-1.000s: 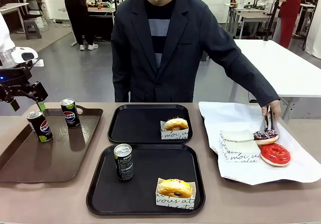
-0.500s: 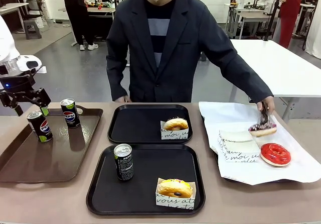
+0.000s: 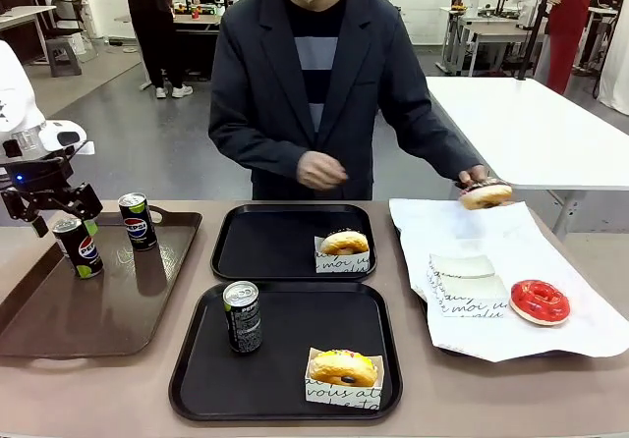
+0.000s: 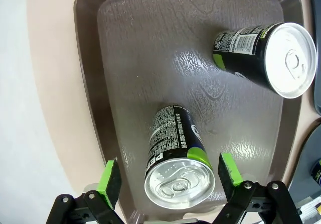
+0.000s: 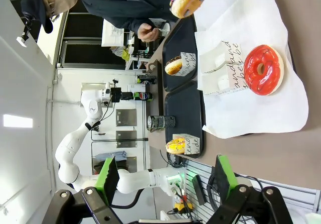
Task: Set up donuts and drinks on trays.
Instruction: Pick up one Pepsi coke from the Handle tray and place it on the Flat Tray without a Pepsi coke.
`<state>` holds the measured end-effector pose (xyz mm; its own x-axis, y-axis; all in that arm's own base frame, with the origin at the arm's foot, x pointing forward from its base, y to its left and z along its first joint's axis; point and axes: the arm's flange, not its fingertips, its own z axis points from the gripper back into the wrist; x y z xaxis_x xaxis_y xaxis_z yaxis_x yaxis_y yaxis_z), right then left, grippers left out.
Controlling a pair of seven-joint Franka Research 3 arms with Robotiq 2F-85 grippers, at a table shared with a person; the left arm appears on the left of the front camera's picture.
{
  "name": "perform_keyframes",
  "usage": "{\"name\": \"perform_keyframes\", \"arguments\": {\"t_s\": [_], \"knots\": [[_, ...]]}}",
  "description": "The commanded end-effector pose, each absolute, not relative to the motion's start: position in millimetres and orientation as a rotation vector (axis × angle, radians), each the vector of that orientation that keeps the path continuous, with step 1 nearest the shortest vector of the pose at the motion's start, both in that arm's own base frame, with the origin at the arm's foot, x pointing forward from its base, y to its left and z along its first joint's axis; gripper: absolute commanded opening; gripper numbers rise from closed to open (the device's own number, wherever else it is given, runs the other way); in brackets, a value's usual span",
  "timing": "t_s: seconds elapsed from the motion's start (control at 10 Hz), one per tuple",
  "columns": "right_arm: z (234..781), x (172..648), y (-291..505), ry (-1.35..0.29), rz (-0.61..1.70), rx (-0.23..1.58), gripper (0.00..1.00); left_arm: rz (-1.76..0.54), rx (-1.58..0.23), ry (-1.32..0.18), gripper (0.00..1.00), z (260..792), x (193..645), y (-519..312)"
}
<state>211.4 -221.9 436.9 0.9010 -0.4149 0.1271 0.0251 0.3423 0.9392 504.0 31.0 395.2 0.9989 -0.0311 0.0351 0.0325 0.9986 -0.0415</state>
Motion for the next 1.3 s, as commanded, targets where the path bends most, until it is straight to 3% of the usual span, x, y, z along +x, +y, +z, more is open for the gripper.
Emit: {"name": "perform_keyframes", "arguments": {"t_s": [0.0,1.0,1.1,1.2], "knots": [[436.4,211.9,-222.3,-0.386,-0.282,1.207,1.0,-0.004,-0.033,-0.053,1.0,385.5,499.8,29.4],[436.4,211.9,-222.3,-0.386,-0.282,1.207,1.0,0.0,-0.021,-0.053,1.0,375.0,499.5,16.3],[436.4,211.9,-222.3,-0.386,-0.282,1.207,1.0,0.005,-0.021,-0.054,0.97,374.6,499.2,16.5],[436.4,211.9,-222.3,-0.386,-0.282,1.207,1.0,0.004,-0.023,-0.052,0.85,374.8,499.7,16.3]]}}
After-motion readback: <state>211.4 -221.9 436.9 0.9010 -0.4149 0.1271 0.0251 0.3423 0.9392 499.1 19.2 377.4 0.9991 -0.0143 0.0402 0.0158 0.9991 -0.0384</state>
